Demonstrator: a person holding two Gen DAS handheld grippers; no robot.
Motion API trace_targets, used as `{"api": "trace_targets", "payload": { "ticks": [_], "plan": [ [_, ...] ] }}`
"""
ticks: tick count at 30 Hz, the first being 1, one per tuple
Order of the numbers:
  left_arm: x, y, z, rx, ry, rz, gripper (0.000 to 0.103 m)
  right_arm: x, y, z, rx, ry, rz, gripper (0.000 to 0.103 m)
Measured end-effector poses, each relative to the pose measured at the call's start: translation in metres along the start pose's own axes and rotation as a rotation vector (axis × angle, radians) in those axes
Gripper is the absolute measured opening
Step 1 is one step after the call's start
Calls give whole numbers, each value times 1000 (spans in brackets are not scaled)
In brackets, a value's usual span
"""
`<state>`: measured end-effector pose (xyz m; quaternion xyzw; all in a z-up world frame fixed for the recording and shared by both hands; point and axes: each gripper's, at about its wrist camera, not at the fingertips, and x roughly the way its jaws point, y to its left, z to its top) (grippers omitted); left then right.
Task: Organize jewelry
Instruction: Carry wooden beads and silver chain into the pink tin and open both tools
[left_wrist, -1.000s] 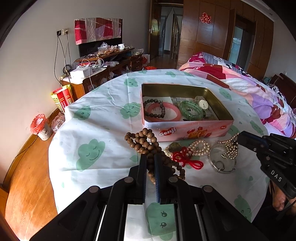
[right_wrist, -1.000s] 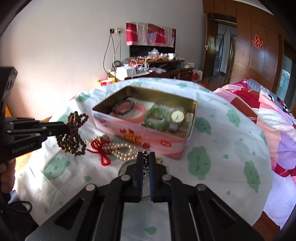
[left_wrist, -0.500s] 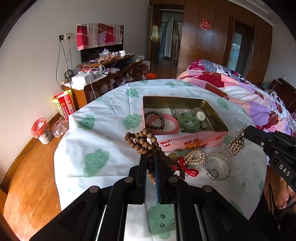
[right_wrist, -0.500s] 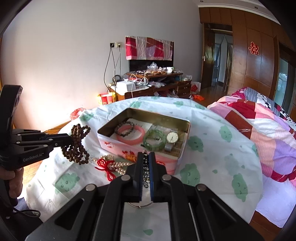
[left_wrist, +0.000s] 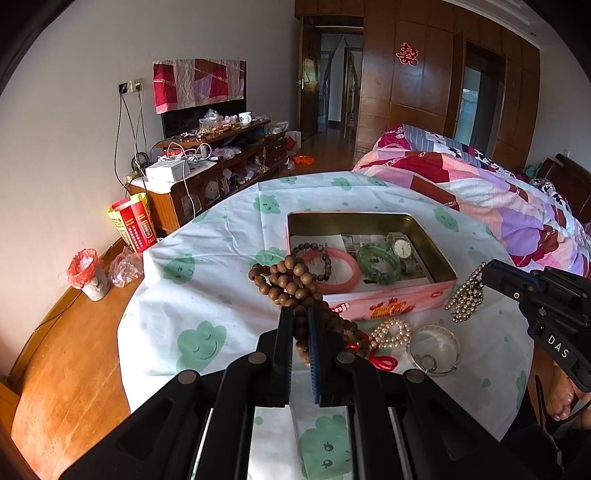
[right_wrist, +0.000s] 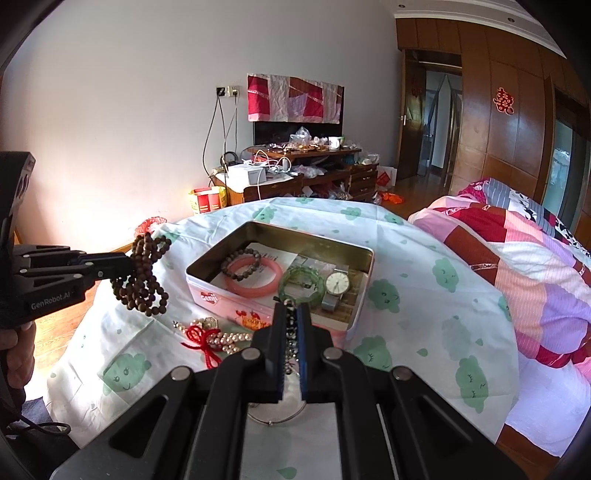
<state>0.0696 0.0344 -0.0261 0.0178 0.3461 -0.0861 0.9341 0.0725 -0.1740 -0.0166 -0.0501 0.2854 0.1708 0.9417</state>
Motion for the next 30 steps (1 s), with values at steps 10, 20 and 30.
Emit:
{"api": "trace_targets", "payload": {
  "ticks": [10, 20, 30],
  "plan": [
    [8, -6, 11, 26, 1, 8, 7, 5, -5, 5, -8, 6, -19, 7],
    [12, -11, 26, 59, -14, 18, 7, 10, -10, 12, -19, 6, -34, 7],
    [18, -18, 41, 95, -28, 37, 7, 15, -12, 26, -28, -5, -38, 7]
  ]
}}
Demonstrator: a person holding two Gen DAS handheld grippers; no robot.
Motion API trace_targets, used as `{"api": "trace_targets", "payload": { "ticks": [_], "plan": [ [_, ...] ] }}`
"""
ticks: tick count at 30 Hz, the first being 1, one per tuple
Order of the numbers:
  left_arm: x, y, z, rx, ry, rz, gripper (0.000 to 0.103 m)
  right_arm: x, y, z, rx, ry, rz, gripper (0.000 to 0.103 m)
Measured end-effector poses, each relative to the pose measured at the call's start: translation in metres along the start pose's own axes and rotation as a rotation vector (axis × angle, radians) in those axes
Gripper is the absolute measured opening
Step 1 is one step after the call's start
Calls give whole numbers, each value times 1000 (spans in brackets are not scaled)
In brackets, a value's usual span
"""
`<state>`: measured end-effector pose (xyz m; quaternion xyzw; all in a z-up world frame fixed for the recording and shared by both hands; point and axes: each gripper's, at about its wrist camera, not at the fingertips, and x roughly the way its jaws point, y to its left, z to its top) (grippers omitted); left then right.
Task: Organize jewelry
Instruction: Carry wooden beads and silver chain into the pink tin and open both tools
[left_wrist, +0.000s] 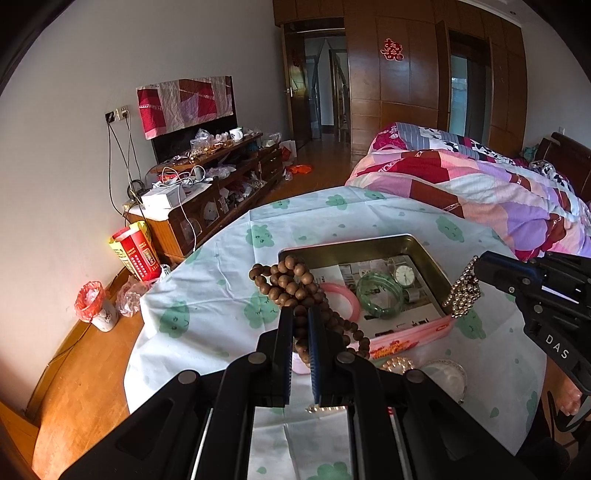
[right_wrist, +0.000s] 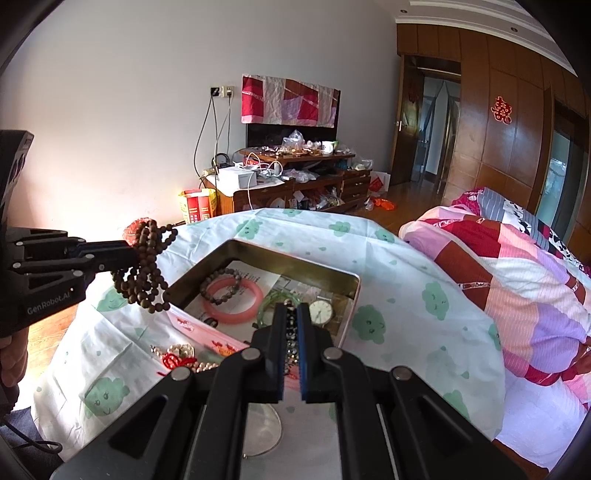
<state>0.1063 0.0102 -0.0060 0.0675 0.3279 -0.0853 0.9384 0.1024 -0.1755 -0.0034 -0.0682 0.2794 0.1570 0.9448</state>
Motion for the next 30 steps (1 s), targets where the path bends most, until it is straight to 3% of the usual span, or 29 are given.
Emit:
{"api": "trace_targets", "payload": {
  "ticks": [30],
  "plan": [
    [51, -7, 36, 48, 38, 43, 7, 45, -10, 25, -4, 33, -41, 7]
  ]
}}
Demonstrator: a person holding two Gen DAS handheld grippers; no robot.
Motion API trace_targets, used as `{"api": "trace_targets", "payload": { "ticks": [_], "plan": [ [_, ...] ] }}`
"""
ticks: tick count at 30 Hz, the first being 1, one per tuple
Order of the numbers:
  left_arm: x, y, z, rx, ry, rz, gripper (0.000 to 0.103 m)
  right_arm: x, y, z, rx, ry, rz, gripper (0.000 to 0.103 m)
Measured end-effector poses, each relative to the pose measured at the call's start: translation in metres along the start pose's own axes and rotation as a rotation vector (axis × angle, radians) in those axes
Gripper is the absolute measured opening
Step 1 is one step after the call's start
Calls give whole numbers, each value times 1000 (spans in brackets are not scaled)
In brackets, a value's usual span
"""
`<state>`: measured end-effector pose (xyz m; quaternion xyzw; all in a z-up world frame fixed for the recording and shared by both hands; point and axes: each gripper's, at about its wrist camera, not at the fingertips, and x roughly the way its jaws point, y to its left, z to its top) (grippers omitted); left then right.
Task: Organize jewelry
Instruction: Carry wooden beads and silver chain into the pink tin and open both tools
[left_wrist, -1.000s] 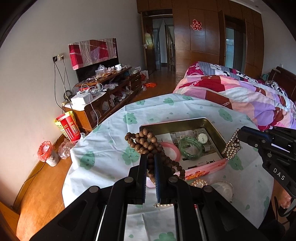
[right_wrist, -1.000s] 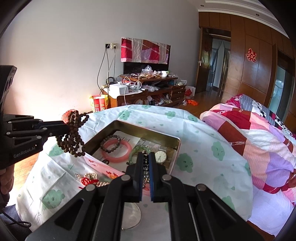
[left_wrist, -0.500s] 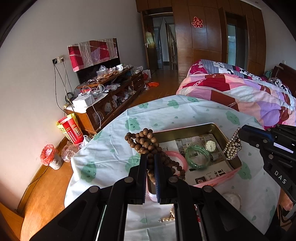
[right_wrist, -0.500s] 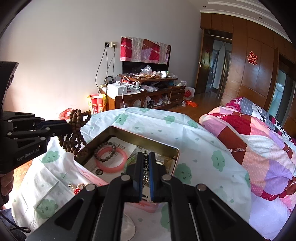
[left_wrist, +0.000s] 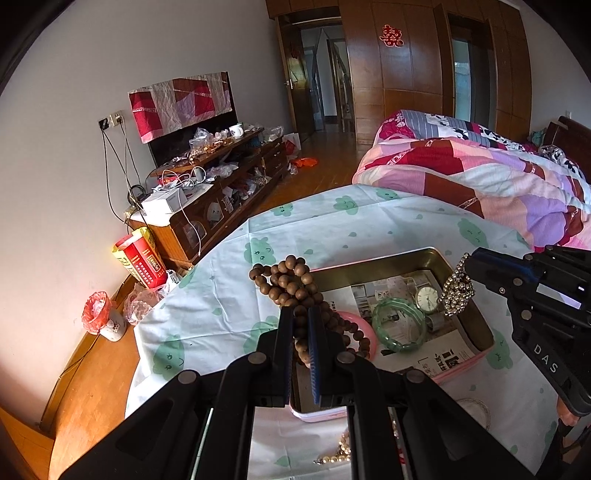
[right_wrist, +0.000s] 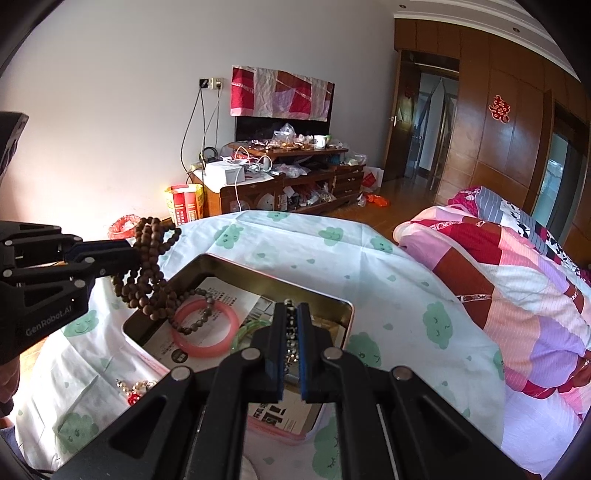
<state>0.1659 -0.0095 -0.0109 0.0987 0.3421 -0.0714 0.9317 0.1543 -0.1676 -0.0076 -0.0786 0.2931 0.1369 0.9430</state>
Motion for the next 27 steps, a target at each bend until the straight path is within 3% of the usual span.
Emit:
{"api": "trace_targets", "payload": {
  "ticks": [27],
  "plan": [
    [36, -6, -4, 13, 74, 0, 7, 33, 7, -4, -18, 58, -10, 7]
  ]
}}
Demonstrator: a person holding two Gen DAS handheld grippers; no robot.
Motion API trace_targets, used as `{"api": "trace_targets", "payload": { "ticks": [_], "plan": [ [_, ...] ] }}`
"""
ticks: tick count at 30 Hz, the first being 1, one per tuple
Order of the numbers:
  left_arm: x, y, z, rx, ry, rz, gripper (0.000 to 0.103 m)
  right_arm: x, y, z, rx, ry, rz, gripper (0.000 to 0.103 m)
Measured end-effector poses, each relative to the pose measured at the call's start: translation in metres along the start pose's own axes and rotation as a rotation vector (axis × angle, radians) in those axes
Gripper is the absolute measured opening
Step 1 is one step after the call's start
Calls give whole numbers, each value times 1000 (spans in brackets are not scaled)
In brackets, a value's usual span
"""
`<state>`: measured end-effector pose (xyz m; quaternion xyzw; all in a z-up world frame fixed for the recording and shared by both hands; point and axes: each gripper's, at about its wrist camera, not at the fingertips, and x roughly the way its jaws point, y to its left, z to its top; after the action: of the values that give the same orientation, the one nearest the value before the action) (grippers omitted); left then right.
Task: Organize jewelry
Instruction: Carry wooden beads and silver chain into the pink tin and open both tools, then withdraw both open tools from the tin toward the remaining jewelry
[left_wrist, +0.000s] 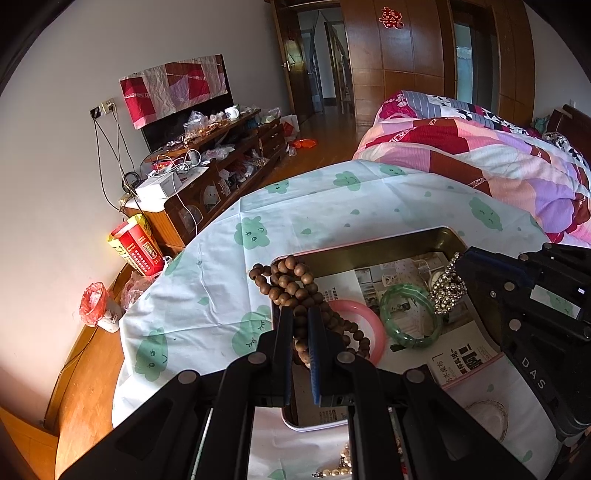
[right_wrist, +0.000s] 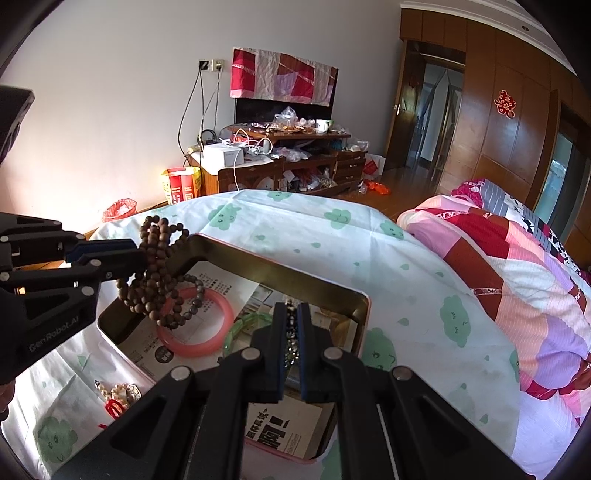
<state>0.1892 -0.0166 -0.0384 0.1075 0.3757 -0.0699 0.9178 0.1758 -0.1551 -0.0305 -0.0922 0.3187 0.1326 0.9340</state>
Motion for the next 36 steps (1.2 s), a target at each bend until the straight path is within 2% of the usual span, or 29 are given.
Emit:
{"api": "trace_targets", "payload": {
  "ticks": [9, 10, 11, 12, 13, 14, 16, 21, 25, 28, 31, 36],
  "plan": [
    [2, -1, -1, 6, 14, -3, 9, 4, 2, -6, -9, 9, -2, 8],
    [2, 0, -1, 6, 19, 7, 16, 4, 2, -8, -6, 12, -1, 10],
    [1, 0, -2, 4, 18, 19, 30, 4, 2, -9, -4, 15, 0, 17],
    [-2, 1, -2, 2, 7, 29, 41, 5, 2, -10, 0, 17, 3, 31],
    [-4, 1, -4, -1, -7, 39, 66, 4, 1, -12, 4, 17, 5, 41],
    [-9, 4, -6, -9, -33, 55, 76, 3, 0, -14, 11, 15, 1, 58],
    [-17, 12, -11, -31, -57, 51, 76, -1, -2, -18, 20, 8, -7, 60],
    [-25, 29, -34, -91, -33, 77, 76, -15, -6, -32, 30, 21, -23, 60],
    [-34, 35, -66, -144, -15, 116, 76, -30, -10, -48, 42, 25, -39, 61],
    [-39, 33, -90, -189, 8, 96, 76, -40, -12, -63, 60, 31, -43, 65],
    [-40, 22, -105, -182, 20, 72, 76, -46, -11, -80, 66, 51, -43, 65],
    [-41, 4, -109, -137, 16, 53, 76, -49, -4, -99, 58, 70, -49, 70]
  ]
}}
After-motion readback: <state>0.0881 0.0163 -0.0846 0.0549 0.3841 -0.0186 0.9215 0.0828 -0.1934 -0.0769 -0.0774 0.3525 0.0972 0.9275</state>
